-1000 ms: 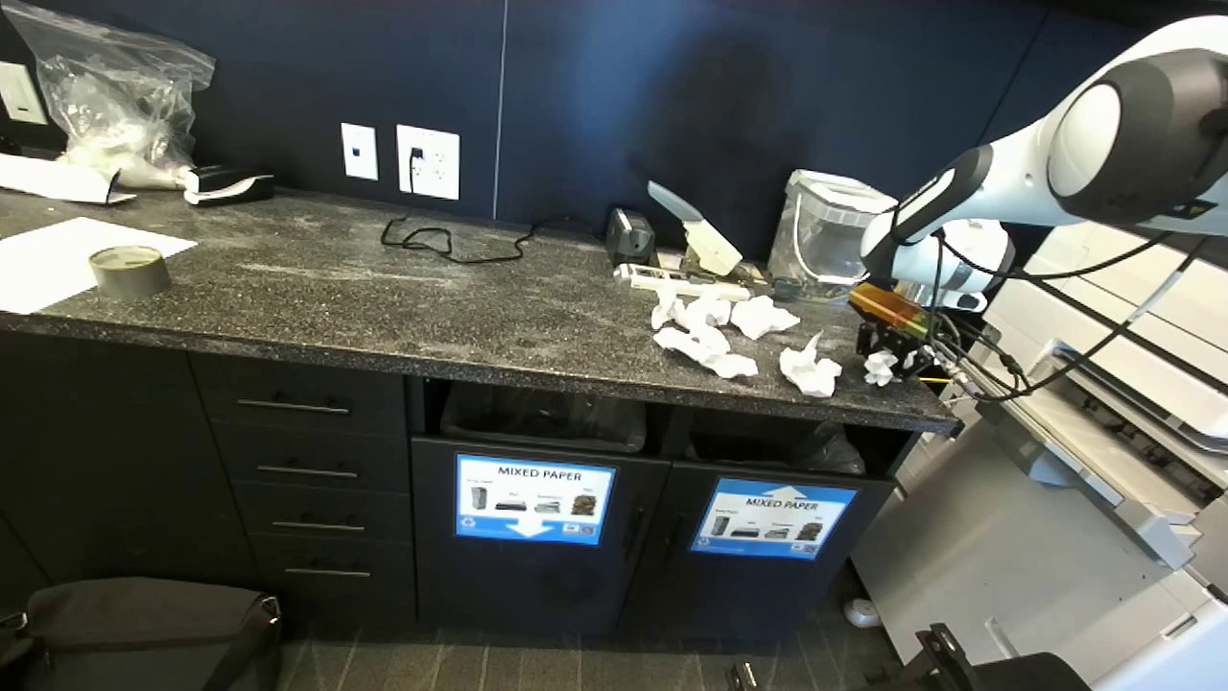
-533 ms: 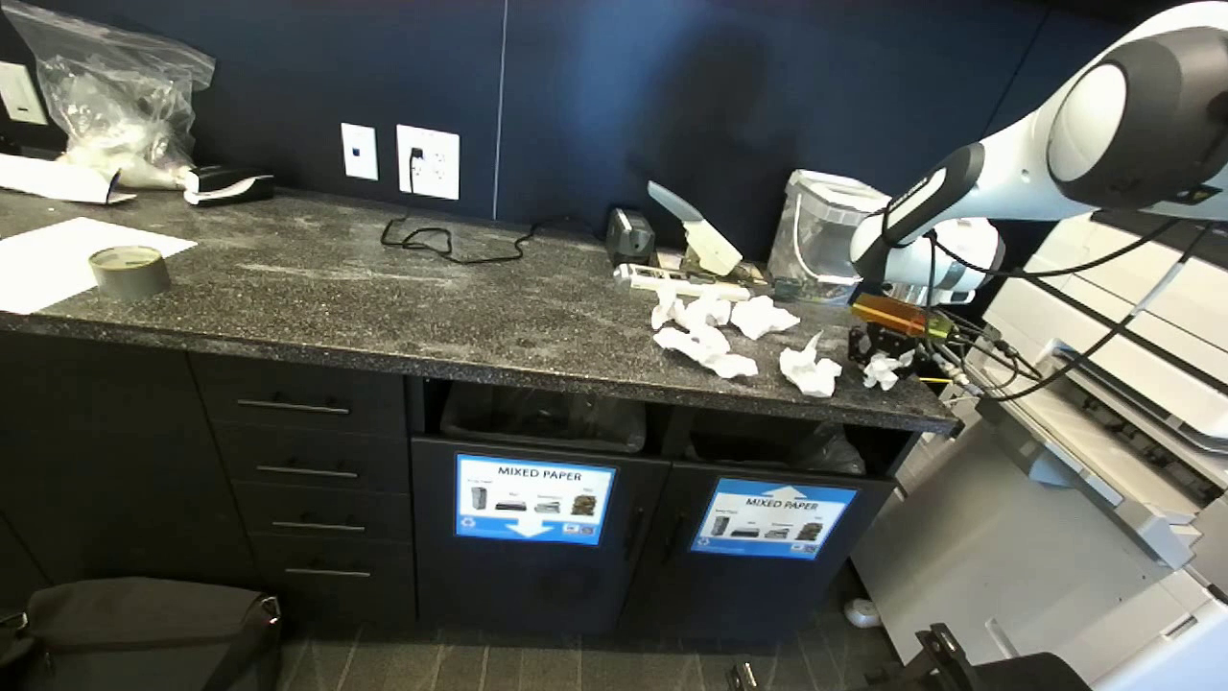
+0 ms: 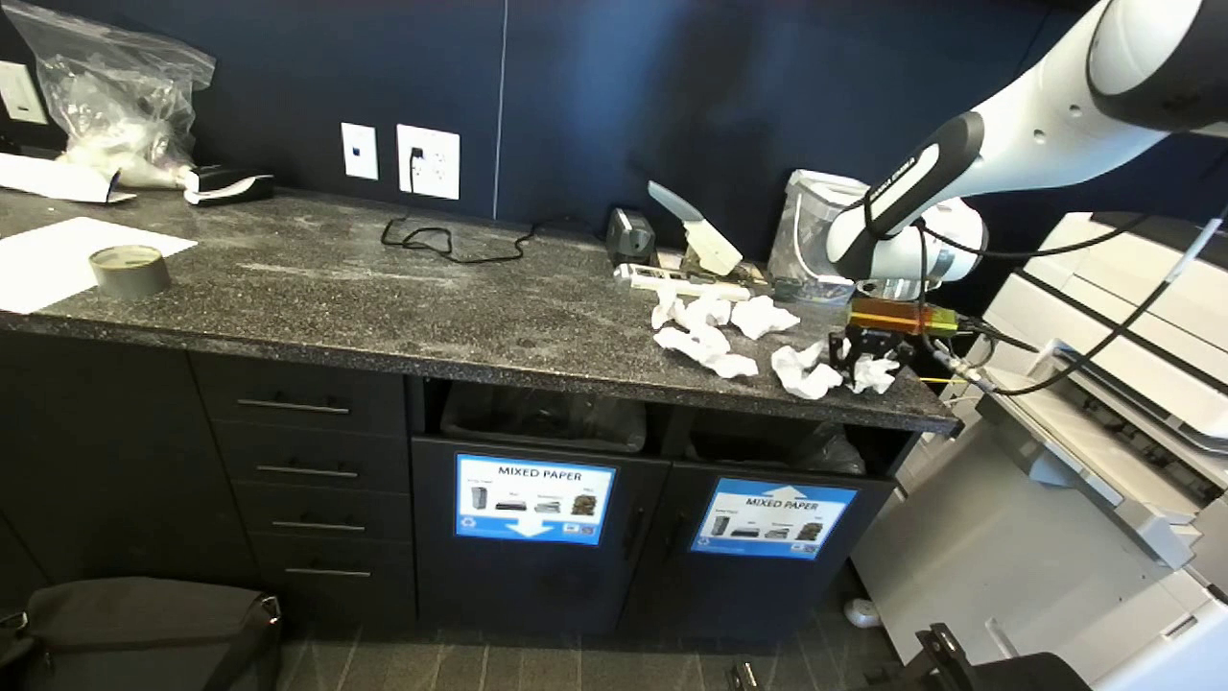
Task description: Put the tissues inside the rubbish.
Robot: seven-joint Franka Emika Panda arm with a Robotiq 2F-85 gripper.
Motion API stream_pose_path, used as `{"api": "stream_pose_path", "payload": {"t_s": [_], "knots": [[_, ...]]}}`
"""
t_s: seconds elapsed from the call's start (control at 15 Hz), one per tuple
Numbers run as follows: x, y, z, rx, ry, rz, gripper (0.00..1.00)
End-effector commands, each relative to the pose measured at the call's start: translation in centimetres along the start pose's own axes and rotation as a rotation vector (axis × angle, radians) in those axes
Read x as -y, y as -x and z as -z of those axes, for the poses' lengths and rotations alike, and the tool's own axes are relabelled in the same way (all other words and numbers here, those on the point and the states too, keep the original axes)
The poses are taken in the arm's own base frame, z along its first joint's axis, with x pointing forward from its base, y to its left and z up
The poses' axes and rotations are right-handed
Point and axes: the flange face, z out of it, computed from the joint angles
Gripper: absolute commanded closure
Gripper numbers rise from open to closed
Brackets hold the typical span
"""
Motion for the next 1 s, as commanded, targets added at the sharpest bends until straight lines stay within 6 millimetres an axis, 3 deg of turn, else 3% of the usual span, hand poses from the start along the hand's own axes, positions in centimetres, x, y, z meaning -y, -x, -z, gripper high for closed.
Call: {"api": "stream_pose_path", "payload": {"t_s": [0.0, 0.13, 0.4, 0.53, 0.93], "knots": [[-0.9, 3.5, 2.8, -0.05, 0.032, 0.103, 0.86], [-2.0, 4.9, 3.9, -0.075, 0.052, 0.116, 0.86], [-6.3, 7.8, 5.9, -0.09, 0.103, 0.133, 0.86], [-7.1, 9.7, 6.7, -0.101, 0.091, 0.166, 0.86], [-5.4, 15.0, 8.2, -0.209, -0.043, 0.295, 0.86]]}}
